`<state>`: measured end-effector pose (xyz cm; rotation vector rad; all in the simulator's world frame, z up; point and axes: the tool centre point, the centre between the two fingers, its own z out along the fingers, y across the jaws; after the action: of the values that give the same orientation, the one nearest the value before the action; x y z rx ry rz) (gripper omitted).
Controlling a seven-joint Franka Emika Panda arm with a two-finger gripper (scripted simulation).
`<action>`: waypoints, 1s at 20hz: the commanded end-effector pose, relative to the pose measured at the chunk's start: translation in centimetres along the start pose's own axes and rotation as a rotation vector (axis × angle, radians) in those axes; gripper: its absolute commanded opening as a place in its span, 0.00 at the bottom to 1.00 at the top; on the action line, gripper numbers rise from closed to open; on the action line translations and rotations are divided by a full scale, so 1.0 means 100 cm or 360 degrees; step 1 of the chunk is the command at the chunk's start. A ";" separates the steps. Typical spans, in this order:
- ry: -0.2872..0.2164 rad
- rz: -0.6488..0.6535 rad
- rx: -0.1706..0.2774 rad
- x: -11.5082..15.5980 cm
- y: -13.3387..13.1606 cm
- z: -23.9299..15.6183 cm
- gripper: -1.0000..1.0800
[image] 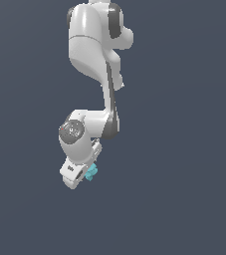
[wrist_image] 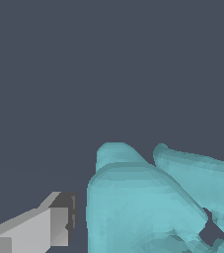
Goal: Pick up the object and move it to a goal position.
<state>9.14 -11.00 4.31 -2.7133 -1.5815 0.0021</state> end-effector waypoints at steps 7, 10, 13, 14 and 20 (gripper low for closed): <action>0.0001 0.0000 -0.0003 0.000 0.001 -0.001 0.00; 0.0001 0.0000 -0.0003 0.000 0.001 -0.001 0.00; 0.0005 0.0005 -0.0008 0.001 0.002 -0.002 0.00; 0.0010 0.0012 -0.0014 0.001 0.003 -0.003 0.00; 0.0077 0.0100 -0.0107 0.010 0.019 -0.022 0.00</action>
<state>10.73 -11.03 5.88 -2.7693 -1.5294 -0.0847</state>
